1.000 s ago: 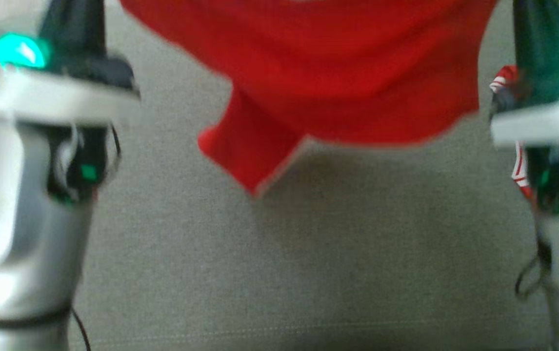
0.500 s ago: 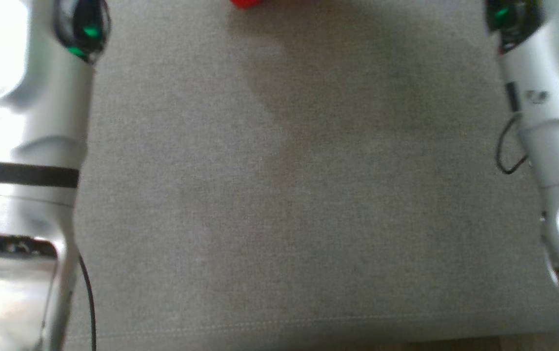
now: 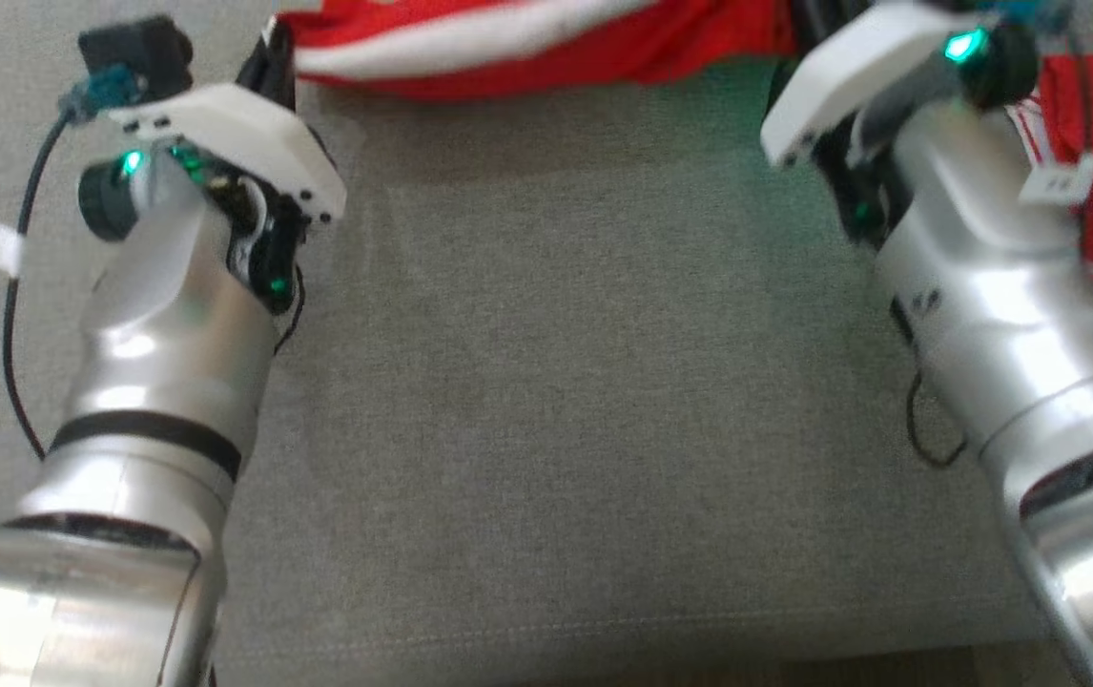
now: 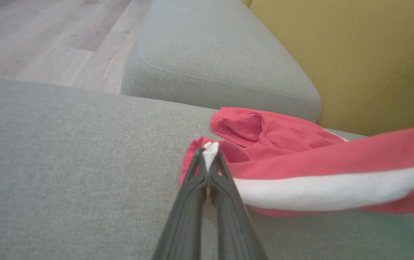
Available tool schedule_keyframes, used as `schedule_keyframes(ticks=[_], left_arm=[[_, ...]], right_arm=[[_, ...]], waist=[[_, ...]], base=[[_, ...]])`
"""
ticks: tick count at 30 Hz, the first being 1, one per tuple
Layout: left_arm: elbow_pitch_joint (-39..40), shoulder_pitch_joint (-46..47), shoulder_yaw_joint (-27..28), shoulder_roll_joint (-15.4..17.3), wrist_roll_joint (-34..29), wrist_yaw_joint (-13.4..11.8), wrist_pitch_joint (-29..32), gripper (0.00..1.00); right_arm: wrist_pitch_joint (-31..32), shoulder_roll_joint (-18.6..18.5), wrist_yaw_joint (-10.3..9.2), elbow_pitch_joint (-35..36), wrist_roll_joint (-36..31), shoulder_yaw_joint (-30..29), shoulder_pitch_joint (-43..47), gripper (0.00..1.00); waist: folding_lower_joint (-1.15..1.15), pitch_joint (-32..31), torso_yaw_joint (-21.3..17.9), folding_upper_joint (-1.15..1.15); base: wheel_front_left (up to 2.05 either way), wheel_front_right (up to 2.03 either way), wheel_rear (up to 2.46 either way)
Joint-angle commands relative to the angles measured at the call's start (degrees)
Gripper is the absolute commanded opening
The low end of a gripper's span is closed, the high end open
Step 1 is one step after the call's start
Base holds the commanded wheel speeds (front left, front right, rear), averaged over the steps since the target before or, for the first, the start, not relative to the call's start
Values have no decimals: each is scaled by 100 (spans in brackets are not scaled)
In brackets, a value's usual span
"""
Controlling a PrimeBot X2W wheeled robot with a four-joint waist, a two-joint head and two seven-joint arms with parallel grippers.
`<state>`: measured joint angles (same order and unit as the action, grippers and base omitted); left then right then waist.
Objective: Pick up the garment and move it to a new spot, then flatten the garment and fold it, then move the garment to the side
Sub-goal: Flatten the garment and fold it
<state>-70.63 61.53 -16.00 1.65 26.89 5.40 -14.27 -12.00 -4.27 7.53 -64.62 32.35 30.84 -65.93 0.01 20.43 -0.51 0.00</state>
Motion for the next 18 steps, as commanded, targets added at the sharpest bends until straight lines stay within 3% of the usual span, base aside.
schedule_keyframes(ticks=[1, 7, 11, 18], left_arm=[[250, 91, 160, 192, 52, 44, -71, 0], [1122, -912, 490, 284, 44, 105, -72, 0], [1707, -1642, 691, 284, -24, 120, -72, 0], [3246, -3595, 1062, 289, -306, 142, -73, 0]], right_arm=[[-109, 134, -4, 150, 90, 100, 146, 0], [-287, 137, -4, 543, 423, 376, 1161, 0], [-296, 120, -4, 1026, 393, 173, 1786, 0], [-298, -30, -4, 2567, -72, -499, 3915, 0]], waist=[[-1, -12, -33, 0], [-1, -326, -36, 0], [-1, -545, -37, 0], [-1, -1018, -24, 0]], base=[[0, 0, 0], [0, 0, 0], [0, 0, 0], [0, 0, 0]])
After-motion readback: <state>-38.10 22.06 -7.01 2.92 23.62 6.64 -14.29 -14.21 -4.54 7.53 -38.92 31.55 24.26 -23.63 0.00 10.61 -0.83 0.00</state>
